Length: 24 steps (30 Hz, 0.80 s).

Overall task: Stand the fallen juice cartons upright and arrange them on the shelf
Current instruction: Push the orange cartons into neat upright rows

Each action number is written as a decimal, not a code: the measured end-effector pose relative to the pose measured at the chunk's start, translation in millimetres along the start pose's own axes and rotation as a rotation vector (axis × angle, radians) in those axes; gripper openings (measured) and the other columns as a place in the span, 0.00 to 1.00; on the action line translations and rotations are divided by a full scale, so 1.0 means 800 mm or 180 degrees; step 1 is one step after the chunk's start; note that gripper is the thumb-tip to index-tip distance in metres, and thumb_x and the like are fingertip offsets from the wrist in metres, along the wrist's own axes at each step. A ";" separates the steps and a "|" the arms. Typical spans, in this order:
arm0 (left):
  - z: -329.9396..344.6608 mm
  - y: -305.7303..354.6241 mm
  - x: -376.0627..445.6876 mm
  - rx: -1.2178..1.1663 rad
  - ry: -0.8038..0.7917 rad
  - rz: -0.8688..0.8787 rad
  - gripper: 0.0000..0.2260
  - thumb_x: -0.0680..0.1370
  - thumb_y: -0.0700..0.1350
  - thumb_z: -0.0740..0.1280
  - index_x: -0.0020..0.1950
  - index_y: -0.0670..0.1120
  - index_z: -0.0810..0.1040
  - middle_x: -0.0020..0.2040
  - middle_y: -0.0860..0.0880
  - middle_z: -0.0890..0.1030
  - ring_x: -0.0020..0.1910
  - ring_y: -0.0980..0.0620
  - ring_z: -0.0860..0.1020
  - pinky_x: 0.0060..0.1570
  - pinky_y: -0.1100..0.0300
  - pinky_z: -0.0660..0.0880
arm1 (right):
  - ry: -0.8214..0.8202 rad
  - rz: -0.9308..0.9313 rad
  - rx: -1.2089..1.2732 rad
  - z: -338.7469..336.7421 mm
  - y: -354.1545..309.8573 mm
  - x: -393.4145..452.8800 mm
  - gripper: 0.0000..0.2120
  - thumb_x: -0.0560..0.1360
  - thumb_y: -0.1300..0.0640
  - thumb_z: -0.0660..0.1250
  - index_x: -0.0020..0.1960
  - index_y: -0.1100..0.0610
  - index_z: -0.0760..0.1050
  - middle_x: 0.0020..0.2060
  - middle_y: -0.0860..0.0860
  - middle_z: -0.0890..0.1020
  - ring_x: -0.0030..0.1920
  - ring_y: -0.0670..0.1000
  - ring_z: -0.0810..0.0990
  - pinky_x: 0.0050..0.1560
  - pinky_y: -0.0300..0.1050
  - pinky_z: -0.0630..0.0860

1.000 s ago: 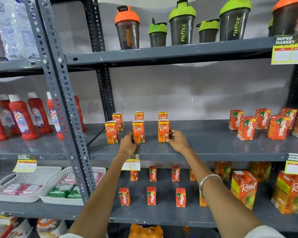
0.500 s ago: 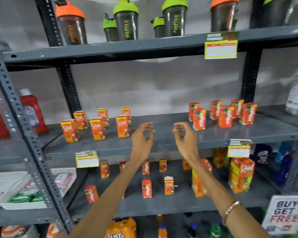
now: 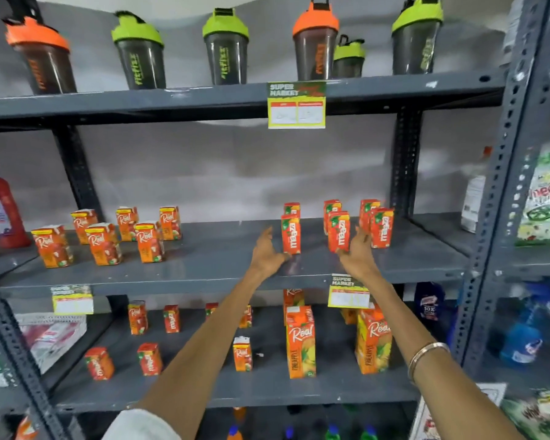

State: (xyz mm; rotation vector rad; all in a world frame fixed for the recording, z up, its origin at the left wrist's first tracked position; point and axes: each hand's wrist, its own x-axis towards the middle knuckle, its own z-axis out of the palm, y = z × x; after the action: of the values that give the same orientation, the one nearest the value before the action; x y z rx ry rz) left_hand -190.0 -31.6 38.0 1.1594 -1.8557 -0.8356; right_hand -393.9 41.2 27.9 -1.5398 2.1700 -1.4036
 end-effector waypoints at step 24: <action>0.062 -0.009 0.063 0.1033 0.0246 -0.0087 0.22 0.78 0.54 0.68 0.71 0.53 0.70 0.66 0.50 0.79 0.69 0.45 0.73 0.69 0.38 0.56 | -0.0529 -0.0091 -0.0004 -0.025 0.034 0.053 0.18 0.78 0.62 0.66 0.66 0.59 0.66 0.65 0.58 0.77 0.65 0.59 0.77 0.65 0.55 0.73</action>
State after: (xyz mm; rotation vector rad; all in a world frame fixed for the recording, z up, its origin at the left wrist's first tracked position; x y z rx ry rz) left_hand -244.0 -74.4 22.0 1.3970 -1.9622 -0.5064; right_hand -443.9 20.4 35.2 -1.6308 2.0601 -1.2339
